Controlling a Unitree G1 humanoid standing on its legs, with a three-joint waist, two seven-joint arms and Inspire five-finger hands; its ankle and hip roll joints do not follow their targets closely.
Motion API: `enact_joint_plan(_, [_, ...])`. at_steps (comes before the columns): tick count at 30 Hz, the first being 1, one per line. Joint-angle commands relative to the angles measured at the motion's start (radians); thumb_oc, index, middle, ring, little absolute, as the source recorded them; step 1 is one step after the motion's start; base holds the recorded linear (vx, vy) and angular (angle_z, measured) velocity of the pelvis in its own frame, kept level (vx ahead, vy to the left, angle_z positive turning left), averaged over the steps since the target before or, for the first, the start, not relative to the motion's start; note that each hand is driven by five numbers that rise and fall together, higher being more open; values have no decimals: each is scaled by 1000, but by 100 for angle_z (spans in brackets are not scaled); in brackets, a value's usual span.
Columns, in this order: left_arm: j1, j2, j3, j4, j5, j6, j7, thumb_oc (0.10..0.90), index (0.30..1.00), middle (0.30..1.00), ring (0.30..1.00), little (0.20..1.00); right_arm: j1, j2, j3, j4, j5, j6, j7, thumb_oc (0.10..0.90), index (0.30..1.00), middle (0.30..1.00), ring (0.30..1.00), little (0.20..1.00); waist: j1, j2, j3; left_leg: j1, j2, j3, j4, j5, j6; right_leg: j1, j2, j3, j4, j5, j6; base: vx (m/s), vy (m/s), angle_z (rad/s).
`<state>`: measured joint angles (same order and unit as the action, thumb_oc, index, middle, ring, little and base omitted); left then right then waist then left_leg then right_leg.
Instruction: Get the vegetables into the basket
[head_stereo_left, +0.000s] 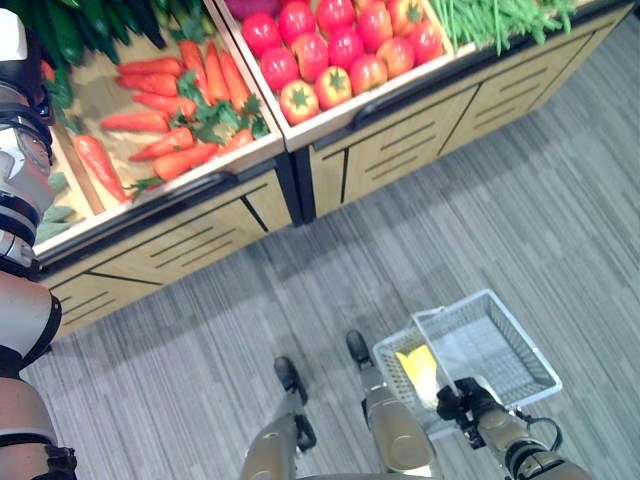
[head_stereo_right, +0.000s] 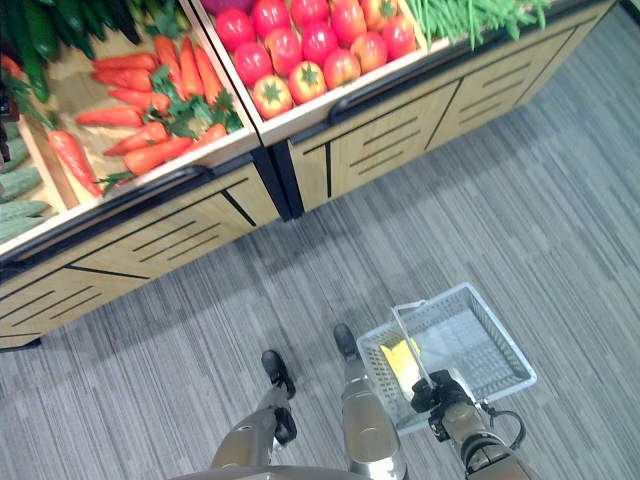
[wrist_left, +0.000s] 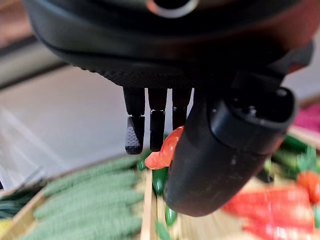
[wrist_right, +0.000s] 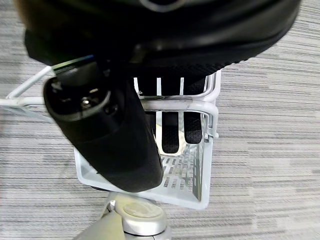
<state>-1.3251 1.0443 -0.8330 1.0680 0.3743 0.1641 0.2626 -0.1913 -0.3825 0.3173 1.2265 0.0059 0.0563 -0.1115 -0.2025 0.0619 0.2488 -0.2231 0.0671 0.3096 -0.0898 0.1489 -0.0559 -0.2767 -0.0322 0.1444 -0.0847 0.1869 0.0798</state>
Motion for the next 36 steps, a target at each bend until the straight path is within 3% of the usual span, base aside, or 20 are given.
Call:
enact_joint_plan(1, [-20, 95, 26, -17, 16, 2, 60, 400, 300, 300, 300, 300, 113, -31, 21, 46, -33, 9, 12, 400, 300, 300, 300, 300, 31, 42, -192, 35, 8, -110, 3, -26, -68, 20, -60, -82, 5, -31, 90, 48, -41, 14])
enact_joint_plan(6, [64, 112, 100, -131, -15, -8, 78, 400, 300, 300, 300, 300, 116, -14, 10, 57, -49, 19, 20, 400, 300, 300, 300, 300, 47, 29, -219, 83, 6, -121, 3, -35, -67, 75, -59, -101, 4, -46, 90, 17, -34, 13])
enact_joint_plan(10, [227, 123, 257, -289, -58, -13, 108, 400, 300, 300, 300, 300, 124, 2, -2, 73, -72, 30, 22, 400, 300, 300, 300, 300, 62, 7, -253, 133, 9, -132, 3, -45, -65, 132, -54, -123, 4, -64, 88, 32, -35, 21])
enact_joint_plan(20, [533, 112, 520, -522, -40, -14, 117, 400, 300, 300, 300, 300, 161, 25, -33, 88, -97, 42, 37, 400, 300, 300, 300, 300, 77, -30, -290, 209, 8, -138, 3, -72, -57, 215, -48, -141, 2, -91, 82, 40, -13, 8])
enact_joint_plan(24, [677, 59, 644, -643, -47, -21, 132, 400, 300, 300, 300, 300, 174, 38, -50, 89, -97, 45, 38, 400, 300, 300, 300, 300, 84, -43, -298, 227, 6, -141, 3, -82, -53, 235, -49, -143, 1, -98, 80, 32, -2, 1])
enact_joint_plan(32, [1028, -172, 908, -1010, -119, -57, 98, 400, 300, 300, 300, 300, 188, 46, -114, 73, -97, 65, 43, 400, 300, 300, 300, 300, 93, -59, -299, 258, -4, -154, 4, -104, -41, 273, -53, -155, 5, -117, 76, 5, 5, 1])
enact_joint_plan(34, [1077, -238, 929, -1086, -124, -74, 85, 400, 300, 300, 300, 300, 186, 43, -119, 70, -119, 73, 48, 400, 300, 300, 300, 300, 98, -66, -304, 265, -5, -162, 5, -112, -38, 283, -55, -159, 6, -121, 75, 21, 25, 9])
enact_joint_plan(36, [1091, -248, 941, -1109, -115, -69, 84, 400, 300, 300, 300, 300, 186, 41, -117, 67, -126, 74, 51, 400, 300, 300, 300, 300, 98, -67, -305, 267, -5, -163, 5, -114, -37, 287, -54, -161, 6, -123, 75, 10, 11, 13])
